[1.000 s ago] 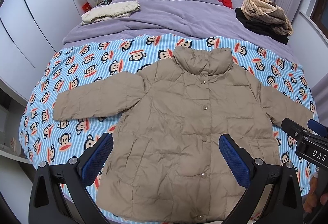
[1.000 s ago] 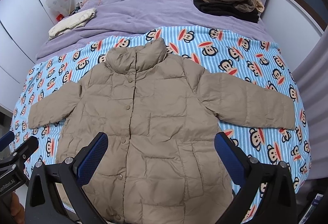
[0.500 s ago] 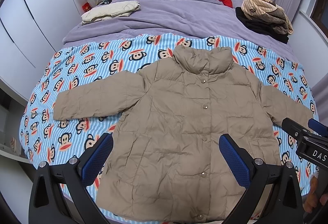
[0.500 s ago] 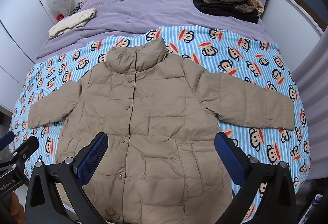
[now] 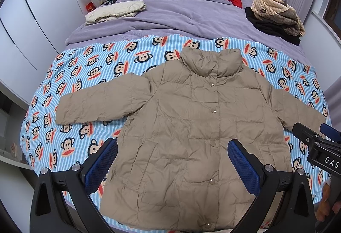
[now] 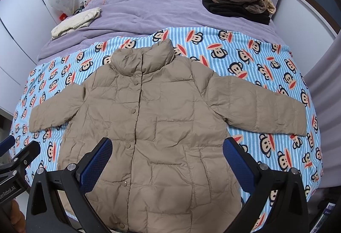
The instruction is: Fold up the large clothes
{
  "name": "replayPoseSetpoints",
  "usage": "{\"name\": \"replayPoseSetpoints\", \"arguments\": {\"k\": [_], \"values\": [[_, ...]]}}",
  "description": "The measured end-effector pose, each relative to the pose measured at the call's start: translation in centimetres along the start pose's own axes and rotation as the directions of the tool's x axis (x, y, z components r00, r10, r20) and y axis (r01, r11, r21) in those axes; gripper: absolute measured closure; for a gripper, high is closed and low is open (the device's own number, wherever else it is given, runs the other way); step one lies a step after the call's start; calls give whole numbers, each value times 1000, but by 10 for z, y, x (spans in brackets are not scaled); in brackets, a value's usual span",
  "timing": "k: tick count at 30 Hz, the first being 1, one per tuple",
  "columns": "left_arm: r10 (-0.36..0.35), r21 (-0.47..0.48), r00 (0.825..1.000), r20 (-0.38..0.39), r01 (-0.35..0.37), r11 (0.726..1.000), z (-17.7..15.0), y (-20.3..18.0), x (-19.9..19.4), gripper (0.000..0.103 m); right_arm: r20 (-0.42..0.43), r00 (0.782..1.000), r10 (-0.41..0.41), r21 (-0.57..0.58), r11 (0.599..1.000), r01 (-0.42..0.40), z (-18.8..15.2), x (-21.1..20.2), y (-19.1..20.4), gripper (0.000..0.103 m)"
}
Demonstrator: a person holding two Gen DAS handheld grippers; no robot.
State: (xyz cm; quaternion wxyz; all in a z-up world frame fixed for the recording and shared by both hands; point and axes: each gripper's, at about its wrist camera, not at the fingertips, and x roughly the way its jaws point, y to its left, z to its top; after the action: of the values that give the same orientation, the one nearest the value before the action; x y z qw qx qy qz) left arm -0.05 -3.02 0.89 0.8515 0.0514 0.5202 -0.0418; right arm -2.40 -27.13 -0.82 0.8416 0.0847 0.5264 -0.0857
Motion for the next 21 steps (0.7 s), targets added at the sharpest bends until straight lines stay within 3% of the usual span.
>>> {"name": "replayPoseSetpoints", "arguments": {"k": [21], "values": [[0,-1,1000,-3,0,1000,-1,-1,0,0,0,1000,-1,-1,1000,1,0,0,1,0]]}}
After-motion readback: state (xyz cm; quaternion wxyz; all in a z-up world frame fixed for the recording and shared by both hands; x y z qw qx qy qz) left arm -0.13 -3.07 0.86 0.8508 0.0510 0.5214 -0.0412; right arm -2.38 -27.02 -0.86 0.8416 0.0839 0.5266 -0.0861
